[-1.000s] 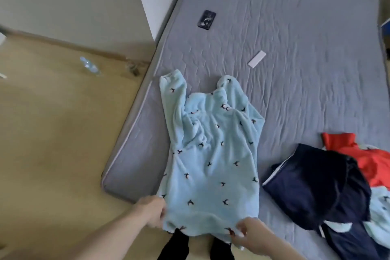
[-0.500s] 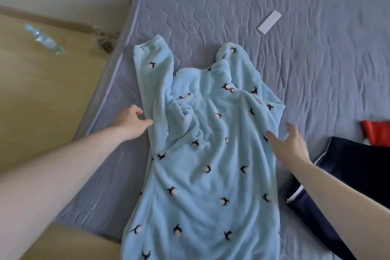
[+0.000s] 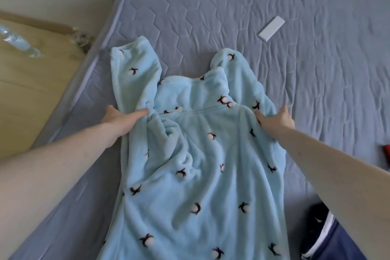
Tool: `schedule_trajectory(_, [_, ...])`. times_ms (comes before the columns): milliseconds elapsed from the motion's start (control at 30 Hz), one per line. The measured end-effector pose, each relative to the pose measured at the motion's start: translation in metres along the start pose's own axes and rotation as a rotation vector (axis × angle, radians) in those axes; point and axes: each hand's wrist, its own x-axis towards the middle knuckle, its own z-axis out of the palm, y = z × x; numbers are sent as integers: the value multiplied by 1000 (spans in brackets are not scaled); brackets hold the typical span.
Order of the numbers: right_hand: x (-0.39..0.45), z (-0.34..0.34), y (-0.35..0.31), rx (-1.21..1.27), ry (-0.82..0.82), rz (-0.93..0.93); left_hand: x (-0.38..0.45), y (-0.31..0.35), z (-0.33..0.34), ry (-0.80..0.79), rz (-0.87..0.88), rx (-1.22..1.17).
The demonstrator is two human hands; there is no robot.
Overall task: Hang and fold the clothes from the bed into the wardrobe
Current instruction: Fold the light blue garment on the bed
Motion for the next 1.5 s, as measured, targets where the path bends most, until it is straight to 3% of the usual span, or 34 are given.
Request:
schedule_trajectory(67, [1,-7,-1,55,-105,80,1,4,1,20,22,-52])
schedule_trajectory(133, [4,-21,8,204,-72,122,0,8,-6,83,48,-117])
schedule_trajectory(300, [2,-85,35,689,597,171,-7,11,-44,314,14,-163])
schedule_trajectory(400, [2,-121,59,761,725,183,-8,8,-61,291,-34,-142])
schedule_trajectory(467, [2,-125,67,507,647,141,-10,8,-62,240,-50,-74])
schedule_trajectory(533, [-4,-111,59,219,445,21,-13,10,-56,230,-60,13])
schedule_trajectory(600, [-4,-82,41,107,246,-83,-14,13,-49,293,1,151])
schedule_trajectory(700, [2,-38,12,15,81,-188,-2,9,-45,292,510,686])
schedule_trajectory(733, [5,-26,7,-20,44,-195,3,9,-44,219,678,890])
schedule_trajectory(800, [11,-7,0,-76,-11,-174,8,8,-45,41,831,1291])
schedule_trajectory(867, [11,0,2,-140,-66,-111,11,3,-44,-46,801,1621])
schedule_trajectory(933, [8,-5,10,-182,-129,-39,9,-3,-45,-30,713,1797])
schedule_trajectory(1033, [-3,-25,14,-32,27,-80,-2,-3,-54,-17,679,1906])
schedule_trajectory(1133, [-23,-49,10,266,330,-125,-12,-1,-74,-26,692,1890])
schedule_trajectory(1233, [-47,-70,5,440,434,-233,-37,10,-98,-68,717,1774])
schedule_trajectory(1333, [-79,-90,1,489,360,-349,-77,25,-110,-62,721,1599])
schedule_trajectory(1433, [-110,-106,1,452,235,-449,-108,22,-117,-52,500,1393])
schedule_trajectory(1500, [-130,-114,4,450,127,-478,-127,19,-121,-148,326,1242])
